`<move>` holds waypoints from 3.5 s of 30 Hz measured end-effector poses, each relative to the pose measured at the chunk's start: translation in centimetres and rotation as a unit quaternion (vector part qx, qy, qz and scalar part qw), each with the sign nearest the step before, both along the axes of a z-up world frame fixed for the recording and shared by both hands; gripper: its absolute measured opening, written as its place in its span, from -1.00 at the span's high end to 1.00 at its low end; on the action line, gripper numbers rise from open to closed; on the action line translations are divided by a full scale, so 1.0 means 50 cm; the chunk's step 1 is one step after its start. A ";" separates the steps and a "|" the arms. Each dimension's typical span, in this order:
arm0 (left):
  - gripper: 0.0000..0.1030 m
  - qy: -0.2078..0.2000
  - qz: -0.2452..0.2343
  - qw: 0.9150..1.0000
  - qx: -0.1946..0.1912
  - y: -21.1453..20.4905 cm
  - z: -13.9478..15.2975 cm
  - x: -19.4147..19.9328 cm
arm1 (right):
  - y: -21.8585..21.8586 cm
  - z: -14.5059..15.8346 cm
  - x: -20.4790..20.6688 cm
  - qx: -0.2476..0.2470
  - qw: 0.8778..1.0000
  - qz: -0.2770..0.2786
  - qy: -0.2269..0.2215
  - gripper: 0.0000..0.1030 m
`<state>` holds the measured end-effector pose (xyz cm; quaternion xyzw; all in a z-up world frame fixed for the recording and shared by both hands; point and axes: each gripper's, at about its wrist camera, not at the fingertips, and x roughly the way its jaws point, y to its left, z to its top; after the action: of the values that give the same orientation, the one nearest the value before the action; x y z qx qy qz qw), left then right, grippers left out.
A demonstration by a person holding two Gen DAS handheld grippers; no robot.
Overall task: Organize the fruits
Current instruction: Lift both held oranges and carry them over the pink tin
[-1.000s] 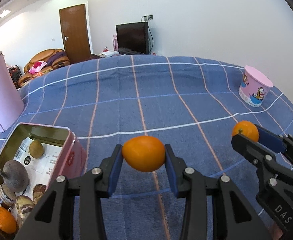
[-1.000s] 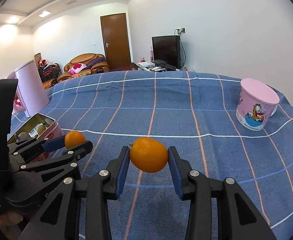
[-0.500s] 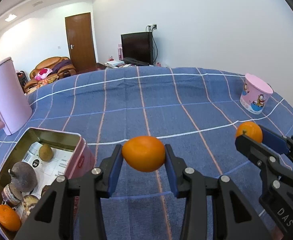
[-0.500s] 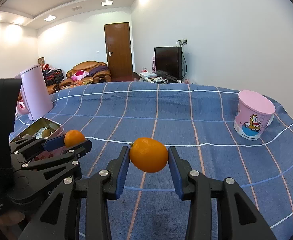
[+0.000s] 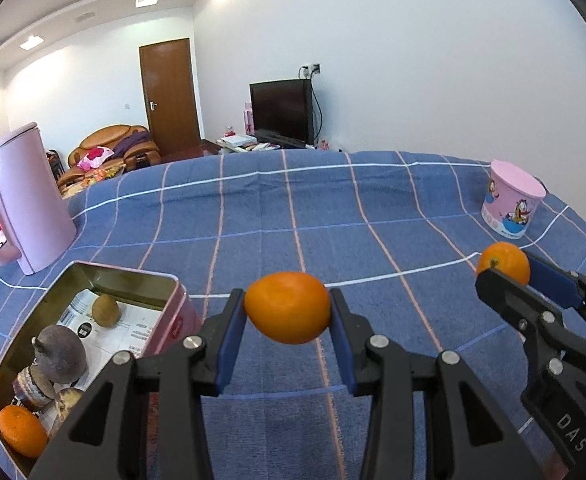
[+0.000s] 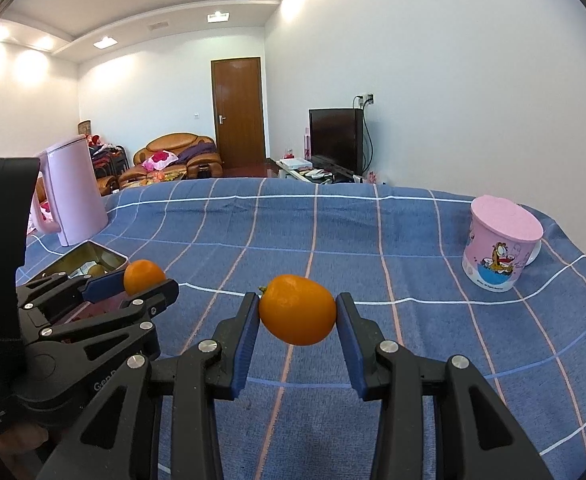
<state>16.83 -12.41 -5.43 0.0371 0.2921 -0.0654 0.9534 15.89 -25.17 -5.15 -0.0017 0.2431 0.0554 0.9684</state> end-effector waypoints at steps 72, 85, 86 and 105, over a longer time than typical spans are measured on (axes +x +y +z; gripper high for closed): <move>0.17 -0.084 0.028 0.996 -0.029 0.060 0.031 -0.090 | 0.029 0.031 -0.090 -0.020 0.995 -0.004 -0.093 0.20; 0.17 -0.070 0.028 0.997 -0.031 0.108 0.026 -0.116 | 0.092 0.028 -0.100 -0.023 0.995 0.025 -0.092 0.20; 0.17 -0.068 0.030 0.997 -0.032 0.114 0.027 -0.118 | 0.097 0.028 -0.099 -0.020 0.995 0.028 -0.090 0.20; 0.17 -0.077 0.084 0.993 -0.041 0.262 0.052 -0.148 | 0.228 0.031 -0.082 0.003 0.992 0.098 -0.077 0.20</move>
<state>9.42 0.70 -2.81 -0.0220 0.2169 0.0055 0.9759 11.77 -13.78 -3.62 -0.0267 0.1663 0.1501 0.9742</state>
